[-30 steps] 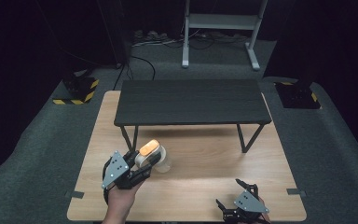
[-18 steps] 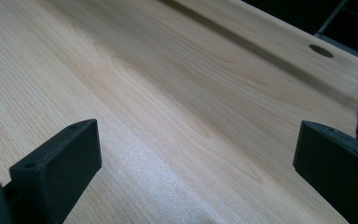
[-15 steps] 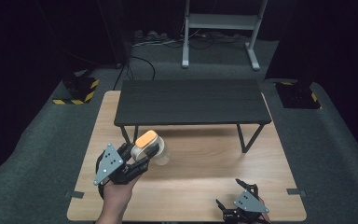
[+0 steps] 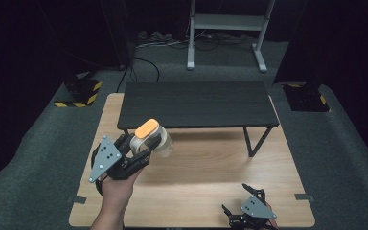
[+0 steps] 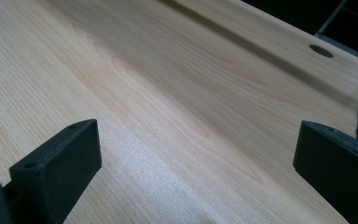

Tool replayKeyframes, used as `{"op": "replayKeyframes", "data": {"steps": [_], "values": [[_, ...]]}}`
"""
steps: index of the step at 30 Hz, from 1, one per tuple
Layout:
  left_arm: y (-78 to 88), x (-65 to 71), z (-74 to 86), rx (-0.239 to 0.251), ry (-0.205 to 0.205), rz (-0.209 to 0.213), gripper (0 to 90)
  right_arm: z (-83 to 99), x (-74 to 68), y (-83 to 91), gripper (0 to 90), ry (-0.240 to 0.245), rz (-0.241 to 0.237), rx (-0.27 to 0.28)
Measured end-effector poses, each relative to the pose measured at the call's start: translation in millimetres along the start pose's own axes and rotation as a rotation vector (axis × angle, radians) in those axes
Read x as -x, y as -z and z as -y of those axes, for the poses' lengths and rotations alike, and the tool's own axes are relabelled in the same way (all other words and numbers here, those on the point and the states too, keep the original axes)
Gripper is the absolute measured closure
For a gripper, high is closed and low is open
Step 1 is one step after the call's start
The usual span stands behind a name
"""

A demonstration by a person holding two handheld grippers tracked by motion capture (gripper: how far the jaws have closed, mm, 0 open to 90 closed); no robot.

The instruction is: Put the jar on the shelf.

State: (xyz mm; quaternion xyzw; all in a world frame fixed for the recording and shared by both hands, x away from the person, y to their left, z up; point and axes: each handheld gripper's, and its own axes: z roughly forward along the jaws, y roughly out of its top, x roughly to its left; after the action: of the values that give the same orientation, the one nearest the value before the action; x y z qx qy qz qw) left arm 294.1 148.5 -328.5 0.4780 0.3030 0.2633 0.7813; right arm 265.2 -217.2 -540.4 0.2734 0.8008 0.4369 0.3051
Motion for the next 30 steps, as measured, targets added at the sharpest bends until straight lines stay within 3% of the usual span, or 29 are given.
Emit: {"op": "replayKeyframes", "data": {"steps": [13,30], "values": [[-17.0,-2.1,-16.3,0.026,-0.028,-0.013,56.5,0.0,-0.1,0.1,0.3,-0.001,0.002,0.001],[-48.8,-10.8,-16.3,0.002,-0.024,-0.028,56.5,0.4,1.1,0.8,0.4,-0.012,-0.001,0.008]]}}
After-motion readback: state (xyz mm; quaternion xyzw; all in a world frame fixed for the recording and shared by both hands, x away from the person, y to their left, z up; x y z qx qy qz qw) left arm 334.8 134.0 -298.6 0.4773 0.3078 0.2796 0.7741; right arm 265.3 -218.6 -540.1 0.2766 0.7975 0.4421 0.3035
